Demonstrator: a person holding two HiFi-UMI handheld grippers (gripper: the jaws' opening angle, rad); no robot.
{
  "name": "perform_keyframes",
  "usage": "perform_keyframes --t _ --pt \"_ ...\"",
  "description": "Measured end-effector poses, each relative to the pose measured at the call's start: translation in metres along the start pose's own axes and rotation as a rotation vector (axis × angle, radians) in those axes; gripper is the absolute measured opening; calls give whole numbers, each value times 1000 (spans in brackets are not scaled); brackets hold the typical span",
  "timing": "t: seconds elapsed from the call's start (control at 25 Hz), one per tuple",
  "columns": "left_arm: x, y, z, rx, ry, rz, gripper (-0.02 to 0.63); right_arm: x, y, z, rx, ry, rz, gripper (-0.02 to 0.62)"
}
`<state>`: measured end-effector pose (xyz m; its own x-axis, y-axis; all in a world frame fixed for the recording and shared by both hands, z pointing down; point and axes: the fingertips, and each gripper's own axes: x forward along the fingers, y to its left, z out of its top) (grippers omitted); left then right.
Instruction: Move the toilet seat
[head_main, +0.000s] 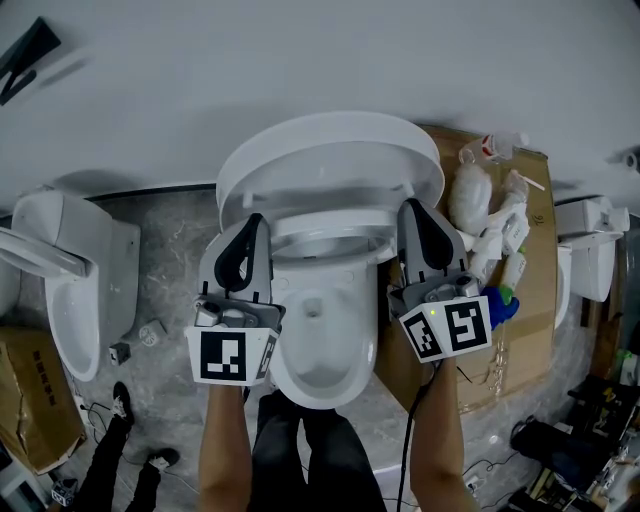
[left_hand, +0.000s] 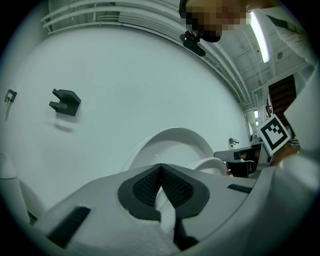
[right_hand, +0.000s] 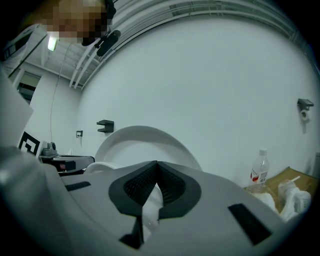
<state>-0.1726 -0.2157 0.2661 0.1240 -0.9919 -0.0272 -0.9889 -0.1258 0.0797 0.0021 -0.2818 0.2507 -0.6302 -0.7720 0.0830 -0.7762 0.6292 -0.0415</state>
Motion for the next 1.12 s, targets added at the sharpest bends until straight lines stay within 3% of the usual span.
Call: perform_keyframes --t 0.88,1.12 --pt "4 1 0 29 -19 16 9 7 -4 0 9 -20 -6 14" --pt "2 -1 -1 41 -27 32 9 1 0 0 -84 -50 -39 14"
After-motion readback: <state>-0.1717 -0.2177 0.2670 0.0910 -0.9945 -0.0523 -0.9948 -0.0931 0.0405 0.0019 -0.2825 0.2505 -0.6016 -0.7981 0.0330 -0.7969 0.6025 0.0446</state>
